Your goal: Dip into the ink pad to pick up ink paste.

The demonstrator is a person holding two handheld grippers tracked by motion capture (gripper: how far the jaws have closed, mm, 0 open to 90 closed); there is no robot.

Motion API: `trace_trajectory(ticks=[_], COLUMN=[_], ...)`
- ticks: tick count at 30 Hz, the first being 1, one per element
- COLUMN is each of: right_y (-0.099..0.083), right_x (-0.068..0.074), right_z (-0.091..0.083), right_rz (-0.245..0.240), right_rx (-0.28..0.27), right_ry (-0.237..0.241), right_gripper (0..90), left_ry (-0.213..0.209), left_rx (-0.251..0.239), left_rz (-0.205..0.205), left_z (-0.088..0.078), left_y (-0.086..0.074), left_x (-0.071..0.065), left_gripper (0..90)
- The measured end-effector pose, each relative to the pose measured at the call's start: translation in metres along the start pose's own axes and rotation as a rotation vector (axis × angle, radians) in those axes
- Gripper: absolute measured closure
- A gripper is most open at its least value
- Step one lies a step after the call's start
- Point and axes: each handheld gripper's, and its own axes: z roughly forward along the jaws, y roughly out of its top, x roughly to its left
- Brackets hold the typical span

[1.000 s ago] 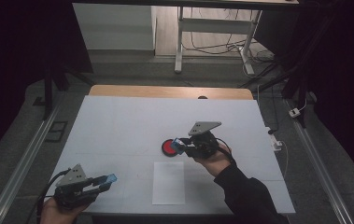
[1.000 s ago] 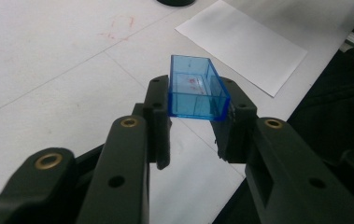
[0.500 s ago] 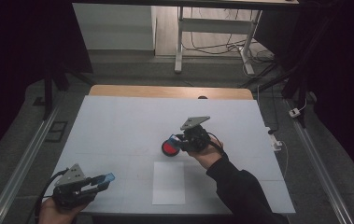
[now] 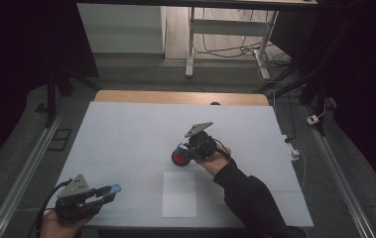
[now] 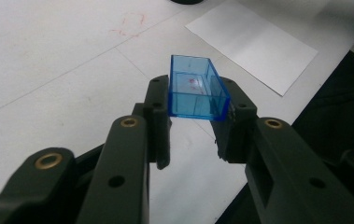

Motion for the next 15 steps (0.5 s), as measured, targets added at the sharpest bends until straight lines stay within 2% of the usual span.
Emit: trace_trajectory(ticks=[4, 15], right_y=[0.001, 0.001], right_x=[0.000, -0.003], right_z=[0.003, 0.011], right_rz=[-0.014, -0.003], right_rx=[0.012, 0.040], right_ry=[-0.006, -0.005], right_gripper=[69.8, 69.8], left_ry=[-0.001, -0.008], left_rx=[0.001, 0.000], left_rz=[0.002, -0.001], left_z=[0.000, 0.000], left_y=[0.000, 0.000], left_x=[0.000, 0.001], left_gripper=[68.4, 68.4])
